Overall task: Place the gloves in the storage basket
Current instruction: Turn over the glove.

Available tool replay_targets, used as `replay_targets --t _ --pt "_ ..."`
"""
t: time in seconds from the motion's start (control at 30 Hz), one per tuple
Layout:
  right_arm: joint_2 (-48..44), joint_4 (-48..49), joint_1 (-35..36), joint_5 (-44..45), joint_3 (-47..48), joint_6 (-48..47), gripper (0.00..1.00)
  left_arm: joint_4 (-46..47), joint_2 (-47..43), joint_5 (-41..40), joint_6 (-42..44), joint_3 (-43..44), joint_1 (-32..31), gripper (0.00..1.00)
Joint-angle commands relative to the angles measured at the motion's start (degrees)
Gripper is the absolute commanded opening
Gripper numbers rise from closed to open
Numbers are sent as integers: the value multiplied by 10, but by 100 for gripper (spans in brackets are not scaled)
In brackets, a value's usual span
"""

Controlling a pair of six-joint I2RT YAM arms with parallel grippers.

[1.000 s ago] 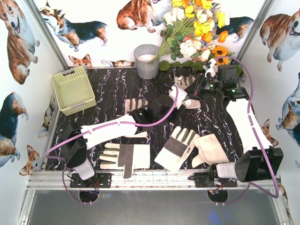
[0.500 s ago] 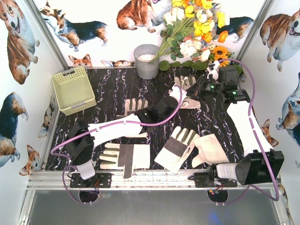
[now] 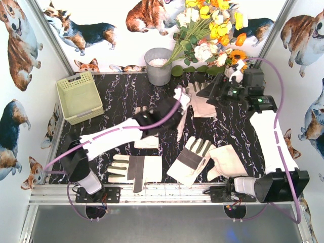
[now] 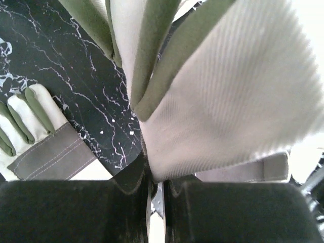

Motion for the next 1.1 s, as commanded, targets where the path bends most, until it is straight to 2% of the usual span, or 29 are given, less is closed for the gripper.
replay_targets --t 0.0,0.1,0.23,0.47,0.67,0.8,1.07 --pt "-31 15 -31 -39 11 -38 85 -58 -56 138 -20 20 54 0" --pt "-41 35 -37 -73 -15 -56 87 -73 -84 227 -11 20 86 0" --pt "-42 99 -35 -166 -52 -61 88 -101 -114 321 0 36 111 0" --pt "3 133 10 -275 -67 -59 90 -150 -108 461 -9 101 111 0" --pt "26 175 15 -316 -83 -24 92 -194 -102 492 -7 153 104 0" --pt "36 201 18 -364 -96 9 92 -193 -99 506 -18 180 99 0" --pt "36 273 47 -401 -124 79 92 -197 -85 508 -17 240 98 0"
